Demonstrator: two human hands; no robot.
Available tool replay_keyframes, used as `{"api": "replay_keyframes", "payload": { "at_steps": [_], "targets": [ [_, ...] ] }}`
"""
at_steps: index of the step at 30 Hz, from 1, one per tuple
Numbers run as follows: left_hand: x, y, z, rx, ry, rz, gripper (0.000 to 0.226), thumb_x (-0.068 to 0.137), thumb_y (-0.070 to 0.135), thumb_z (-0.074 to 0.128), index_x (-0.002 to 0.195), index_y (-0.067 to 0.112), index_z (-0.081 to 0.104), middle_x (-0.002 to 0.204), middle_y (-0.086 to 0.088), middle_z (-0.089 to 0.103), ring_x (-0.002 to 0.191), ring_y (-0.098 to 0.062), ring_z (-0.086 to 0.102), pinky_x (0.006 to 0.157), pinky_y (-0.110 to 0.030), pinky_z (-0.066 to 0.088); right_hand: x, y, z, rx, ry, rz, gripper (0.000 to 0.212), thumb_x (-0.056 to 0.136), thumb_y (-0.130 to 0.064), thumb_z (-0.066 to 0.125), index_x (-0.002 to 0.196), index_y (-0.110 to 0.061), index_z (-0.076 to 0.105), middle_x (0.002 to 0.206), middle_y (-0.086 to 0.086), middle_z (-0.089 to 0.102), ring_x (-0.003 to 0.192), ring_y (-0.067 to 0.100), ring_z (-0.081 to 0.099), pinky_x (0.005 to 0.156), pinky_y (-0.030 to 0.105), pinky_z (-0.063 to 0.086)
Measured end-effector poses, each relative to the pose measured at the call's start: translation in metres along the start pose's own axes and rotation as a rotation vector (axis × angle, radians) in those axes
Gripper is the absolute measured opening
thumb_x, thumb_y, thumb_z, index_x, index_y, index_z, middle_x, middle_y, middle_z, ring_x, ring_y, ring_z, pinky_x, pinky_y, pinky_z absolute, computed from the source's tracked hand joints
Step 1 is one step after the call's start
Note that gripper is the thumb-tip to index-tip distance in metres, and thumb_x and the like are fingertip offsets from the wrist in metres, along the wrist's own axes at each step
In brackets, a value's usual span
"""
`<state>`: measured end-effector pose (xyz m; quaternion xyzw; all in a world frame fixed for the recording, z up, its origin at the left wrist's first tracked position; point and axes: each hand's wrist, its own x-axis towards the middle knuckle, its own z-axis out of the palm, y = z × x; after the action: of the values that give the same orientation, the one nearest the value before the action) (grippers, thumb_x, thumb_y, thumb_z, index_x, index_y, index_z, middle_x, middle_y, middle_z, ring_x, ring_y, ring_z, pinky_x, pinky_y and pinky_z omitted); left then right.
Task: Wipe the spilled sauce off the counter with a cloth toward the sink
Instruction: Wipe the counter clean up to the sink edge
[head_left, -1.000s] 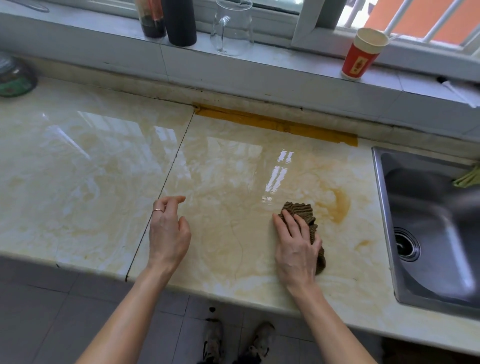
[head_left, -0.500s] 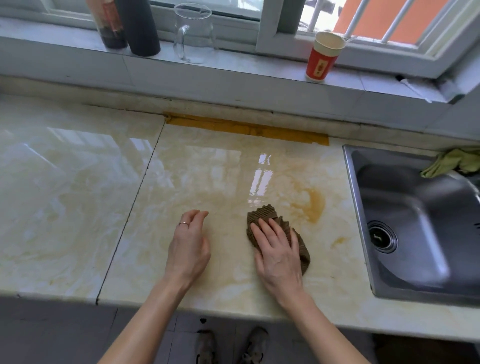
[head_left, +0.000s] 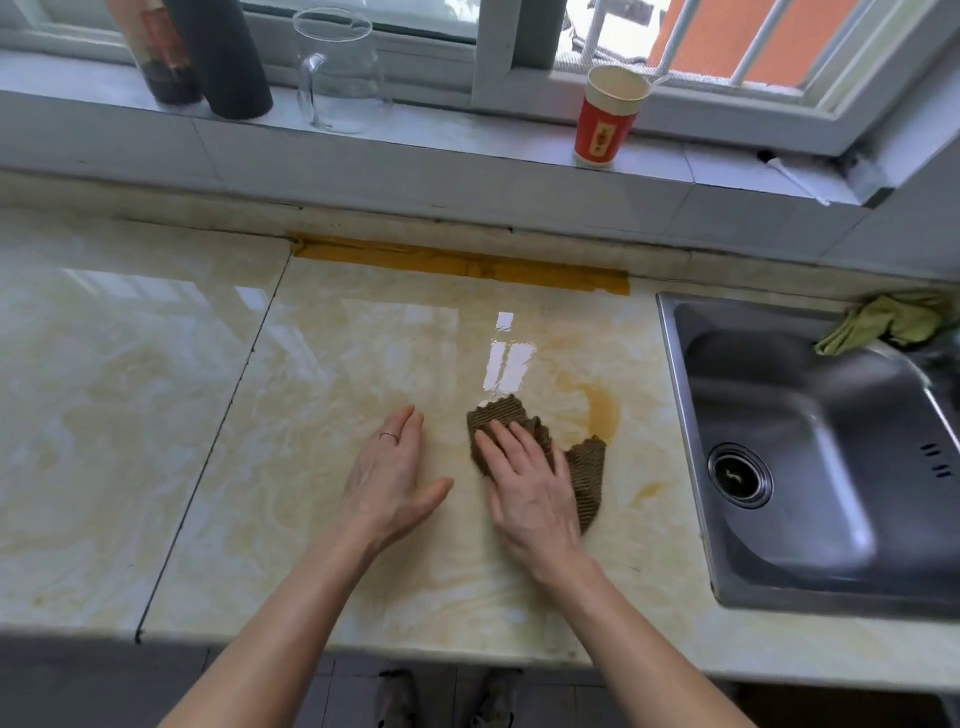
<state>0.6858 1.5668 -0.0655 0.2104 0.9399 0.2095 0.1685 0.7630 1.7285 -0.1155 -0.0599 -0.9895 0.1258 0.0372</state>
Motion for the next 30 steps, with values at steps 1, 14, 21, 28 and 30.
{"api": "replay_keyframes", "payload": {
  "at_steps": [1,14,21,28,30],
  "targets": [
    [0.004,0.004,0.000,0.018,-0.009,0.006,0.088,0.083,0.048,0.061,0.150,0.010,0.017,0.159,-0.005,0.011,0.143,-0.022,0.019,0.115,-0.028,0.017,0.006,0.006,-0.002,-0.012,-0.013,-0.010,0.054,0.084,-0.027,0.049,0.138,-0.027,0.052,0.145,-0.005,0.049,0.134,0.017,0.043,0.107,0.049,0.033],
    [0.036,0.028,0.003,0.197,-0.083,-0.062,0.104,0.077,0.063,0.059,0.150,0.006,0.012,0.159,-0.009,0.005,0.146,-0.022,0.011,0.119,-0.033,0.012,0.035,0.018,-0.015,0.008,-0.049,0.000,0.055,0.086,-0.029,0.042,0.139,-0.017,0.052,0.148,-0.002,0.046,0.136,0.019,0.042,0.114,0.046,0.015],
    [0.039,0.039,-0.001,0.230,-0.095,-0.121,0.099,0.075,0.063,0.059,0.148,0.008,0.019,0.158,-0.010,0.013,0.145,-0.022,0.016,0.118,-0.034,0.013,0.054,0.076,-0.037,0.034,-0.042,0.397,0.059,0.099,-0.029,0.036,0.154,-0.020,0.018,0.162,-0.005,0.011,0.149,0.016,0.000,0.118,0.049,-0.008],
    [0.047,0.049,-0.015,0.258,-0.066,-0.166,0.076,0.074,0.060,0.063,0.127,0.011,0.038,0.135,-0.011,0.047,0.128,-0.028,0.041,0.106,-0.035,0.031,0.062,0.053,-0.026,-0.017,-0.056,-0.070,0.058,0.092,-0.025,0.046,0.149,-0.018,0.036,0.157,-0.001,0.030,0.145,0.018,0.026,0.117,0.046,0.006],
    [0.049,0.049,-0.019,0.271,-0.065,-0.179,0.067,0.075,0.059,0.062,0.118,0.012,0.043,0.124,-0.007,0.053,0.118,-0.027,0.047,0.105,-0.034,0.033,0.074,0.076,-0.033,-0.009,-0.085,0.096,0.060,0.098,-0.028,0.039,0.155,-0.022,0.018,0.162,-0.005,0.013,0.149,0.014,0.007,0.118,0.044,-0.005]
  ]
}}
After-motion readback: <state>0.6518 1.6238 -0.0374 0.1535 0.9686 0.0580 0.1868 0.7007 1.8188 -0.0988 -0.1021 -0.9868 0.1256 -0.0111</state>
